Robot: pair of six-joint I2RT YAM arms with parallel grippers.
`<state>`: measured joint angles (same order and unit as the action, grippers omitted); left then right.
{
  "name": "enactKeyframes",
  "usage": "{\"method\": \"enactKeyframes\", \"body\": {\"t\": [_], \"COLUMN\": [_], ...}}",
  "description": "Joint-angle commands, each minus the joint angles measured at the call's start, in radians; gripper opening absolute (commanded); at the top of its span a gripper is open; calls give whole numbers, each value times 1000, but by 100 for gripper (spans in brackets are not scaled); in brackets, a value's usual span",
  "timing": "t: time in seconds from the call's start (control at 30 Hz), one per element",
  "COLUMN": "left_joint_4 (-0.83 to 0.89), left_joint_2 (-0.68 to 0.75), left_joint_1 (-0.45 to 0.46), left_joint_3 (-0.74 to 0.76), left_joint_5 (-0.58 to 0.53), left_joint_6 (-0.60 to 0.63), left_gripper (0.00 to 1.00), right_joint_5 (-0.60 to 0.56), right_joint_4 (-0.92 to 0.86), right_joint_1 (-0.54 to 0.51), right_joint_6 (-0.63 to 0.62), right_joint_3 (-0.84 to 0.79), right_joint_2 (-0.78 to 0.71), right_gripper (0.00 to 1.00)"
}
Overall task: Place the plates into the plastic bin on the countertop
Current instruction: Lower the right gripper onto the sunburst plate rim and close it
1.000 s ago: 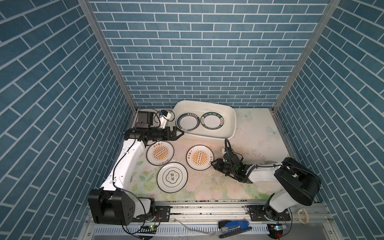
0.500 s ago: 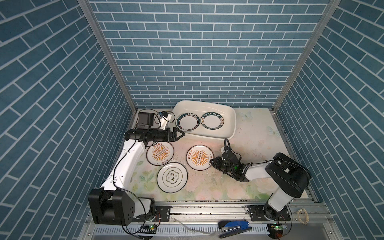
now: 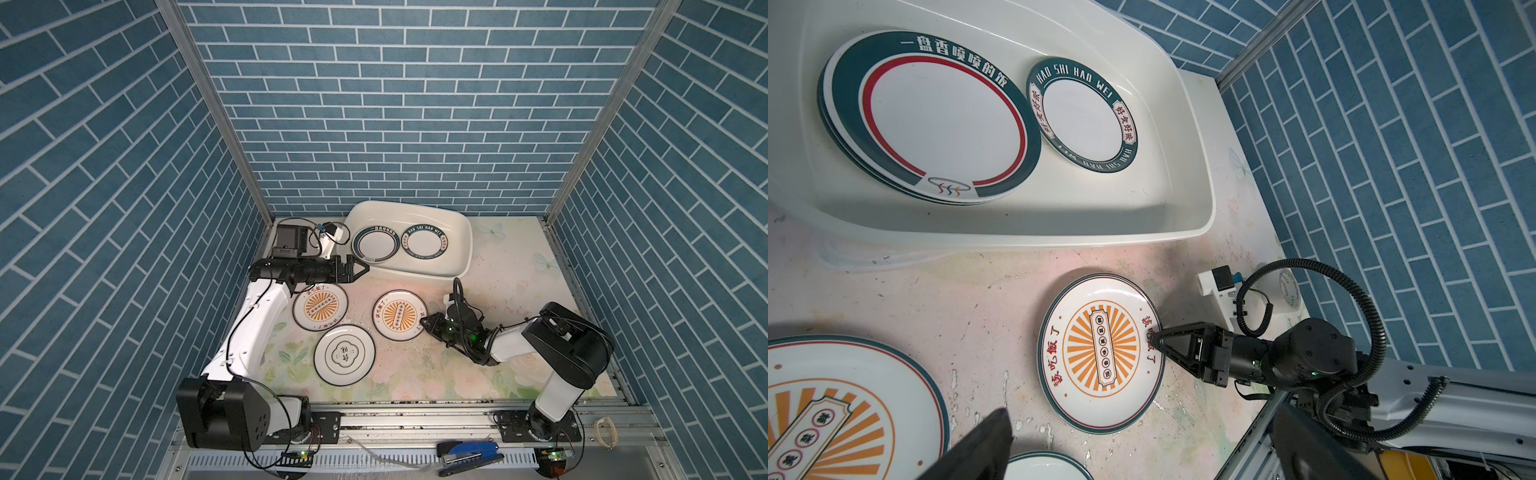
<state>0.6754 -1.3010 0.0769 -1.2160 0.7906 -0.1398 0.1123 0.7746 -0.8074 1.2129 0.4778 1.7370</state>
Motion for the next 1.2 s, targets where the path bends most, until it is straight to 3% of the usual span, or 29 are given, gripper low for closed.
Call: {"method": "enactKeyframes", "body": {"t": [0.0, 0.3, 0.7, 1.17], "left_joint_4": [-11, -13, 11, 46], "left_joint_2": [14, 23, 28, 25], "left_joint_1": [-1, -1, -1, -2], "left_joint_3": [8, 9, -25, -74], "left_joint_5": [17, 24, 14, 12], "left_joint_6": [3, -1, 21, 60], "left_gripper": [100, 100, 100, 100], "right_joint_5": [0, 35, 85, 129], "right_joint_4": [-45, 73, 305, 40], "right_joint_1": [7, 26, 44, 56], "right_joint_6": [47, 73, 142, 75], "right_joint_3": [-13, -63, -136, -129], "right_joint_2": [39, 55, 93, -114], "right_gripper": [16, 0, 0, 0]}}
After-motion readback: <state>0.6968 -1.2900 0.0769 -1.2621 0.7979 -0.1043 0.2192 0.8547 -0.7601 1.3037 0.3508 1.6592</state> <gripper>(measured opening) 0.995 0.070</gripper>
